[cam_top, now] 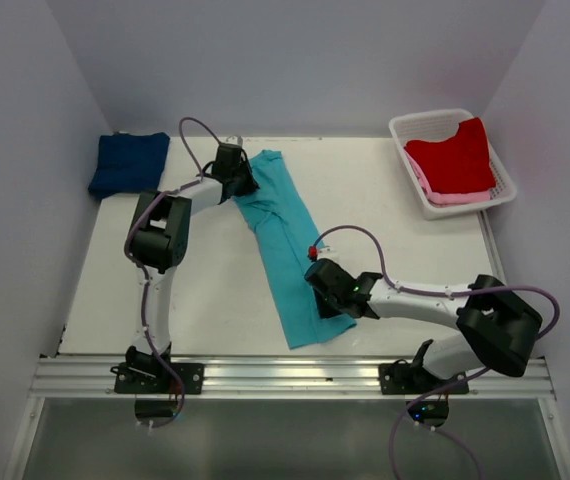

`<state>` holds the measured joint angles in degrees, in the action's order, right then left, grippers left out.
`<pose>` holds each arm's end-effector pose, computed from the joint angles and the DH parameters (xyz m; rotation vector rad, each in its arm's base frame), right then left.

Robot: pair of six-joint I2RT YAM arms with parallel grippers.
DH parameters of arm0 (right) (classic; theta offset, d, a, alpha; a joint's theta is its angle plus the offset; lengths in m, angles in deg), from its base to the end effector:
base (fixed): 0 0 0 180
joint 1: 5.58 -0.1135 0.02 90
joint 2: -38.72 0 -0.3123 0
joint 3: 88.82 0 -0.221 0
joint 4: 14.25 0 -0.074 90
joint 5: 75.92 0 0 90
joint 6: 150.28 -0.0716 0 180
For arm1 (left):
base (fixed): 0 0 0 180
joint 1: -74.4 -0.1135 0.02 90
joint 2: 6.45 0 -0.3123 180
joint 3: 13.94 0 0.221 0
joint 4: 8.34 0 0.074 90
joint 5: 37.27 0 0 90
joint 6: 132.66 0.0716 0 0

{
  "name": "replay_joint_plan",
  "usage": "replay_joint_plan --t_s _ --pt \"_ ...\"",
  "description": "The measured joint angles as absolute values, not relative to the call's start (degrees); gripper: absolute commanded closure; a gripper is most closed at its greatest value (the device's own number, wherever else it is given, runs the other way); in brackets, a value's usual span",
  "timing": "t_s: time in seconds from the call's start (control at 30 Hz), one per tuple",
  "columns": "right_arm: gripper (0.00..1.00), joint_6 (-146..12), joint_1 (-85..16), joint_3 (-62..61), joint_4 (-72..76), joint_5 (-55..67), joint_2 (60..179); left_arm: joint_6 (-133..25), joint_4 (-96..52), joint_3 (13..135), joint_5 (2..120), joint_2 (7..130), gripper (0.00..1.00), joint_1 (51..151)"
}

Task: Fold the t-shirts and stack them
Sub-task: Fold the tshirt

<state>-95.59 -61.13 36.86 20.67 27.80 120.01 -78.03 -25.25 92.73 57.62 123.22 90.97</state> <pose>0.1482 0.1861 0.1953 -0.3827 2.5930 0.2461 0.5103 -0.1582 0.1743 -0.3346 2.3060 -0.5661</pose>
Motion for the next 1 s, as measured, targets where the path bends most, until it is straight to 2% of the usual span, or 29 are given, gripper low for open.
replay_joint_plan --t_s 0.13,0.37,0.67,0.9,0.93,0.97,1.0 --pt "1.0 -97.45 -64.06 36.7 16.38 27.97 121.63 -77.92 -26.93 94.24 57.59 123.74 1.0 91.0" --pt "1.0 -103.09 -74.05 35.13 13.82 28.19 124.19 -77.49 -31.19 105.52 60.87 130.34 1.0 91.13" --pt "1.0 -110.58 -87.62 27.98 19.86 30.55 129.92 -76.92 -35.34 112.8 66.21 134.47 1.0 91.96" --pt "1.0 -113.38 -89.7 25.8 23.09 32.19 131.29 -75.67 -34.69 112.73 68.39 134.62 1.0 92.02" --pt "1.0 -113.4 -89.7 25.47 23.86 32.21 131.29 -75.17 -33.84 111.9 68.54 134.14 0.99 92.02" --pt "1.0 -113.32 -89.74 25.08 24.8 32.37 131.29 -74.49 -33.25 110.77 68.46 133.42 0.92 92.02" --pt "1.0 -113.14 -89.85 24.57 25.89 32.5 131.29 -73.84 -32.59 109.43 68.26 132.35 0.75 92.04"
